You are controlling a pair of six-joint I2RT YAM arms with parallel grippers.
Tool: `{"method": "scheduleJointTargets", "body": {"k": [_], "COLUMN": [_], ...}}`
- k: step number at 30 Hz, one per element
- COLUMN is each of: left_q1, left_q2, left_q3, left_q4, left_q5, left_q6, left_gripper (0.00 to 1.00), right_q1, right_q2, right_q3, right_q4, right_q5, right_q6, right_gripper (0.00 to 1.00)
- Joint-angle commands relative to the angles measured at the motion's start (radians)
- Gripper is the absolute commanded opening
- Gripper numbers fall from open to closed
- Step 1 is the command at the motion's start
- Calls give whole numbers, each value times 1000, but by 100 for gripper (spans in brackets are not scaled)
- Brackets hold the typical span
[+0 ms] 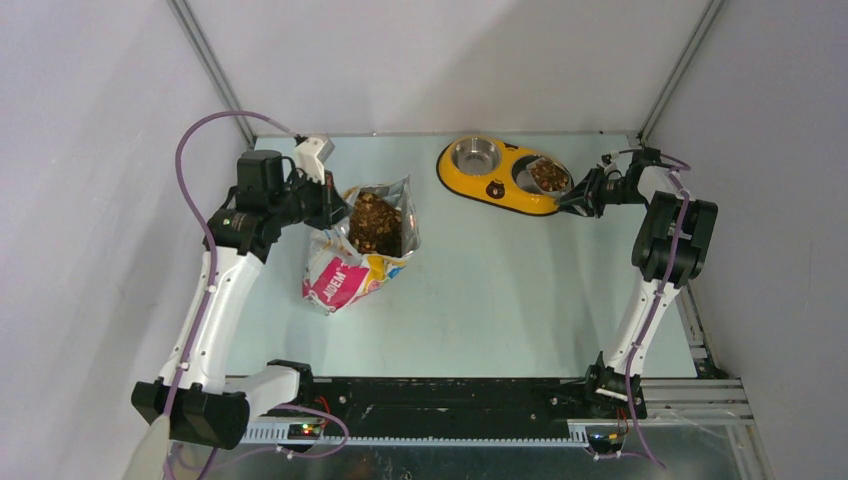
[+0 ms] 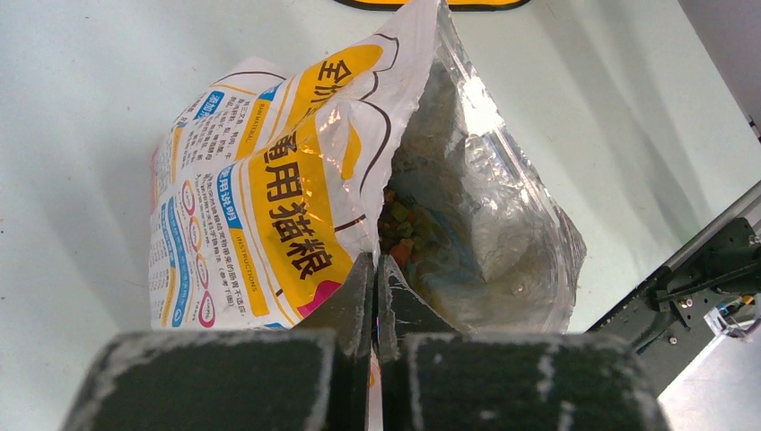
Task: Serve the pet food
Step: Pour the pet food into the pet food bowl.
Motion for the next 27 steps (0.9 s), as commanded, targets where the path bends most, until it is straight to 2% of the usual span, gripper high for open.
{"method": "scheduleJointTargets", "body": {"k": [1, 27], "left_q1": [11, 12], "left_q2": [-47, -60], "left_q3": [-3, -10], "left_q4": [17, 21], "left_q5": [25, 27], "left_q6": [-12, -12], "left_gripper": [0, 0], "right_q1": [9, 24], "right_q2": [-56, -123], "right_q3": [3, 55], "right_q4": [-40, -159], "right_q5": [12, 75], "right_q6": [-26, -25], "right_gripper": [0, 0]}}
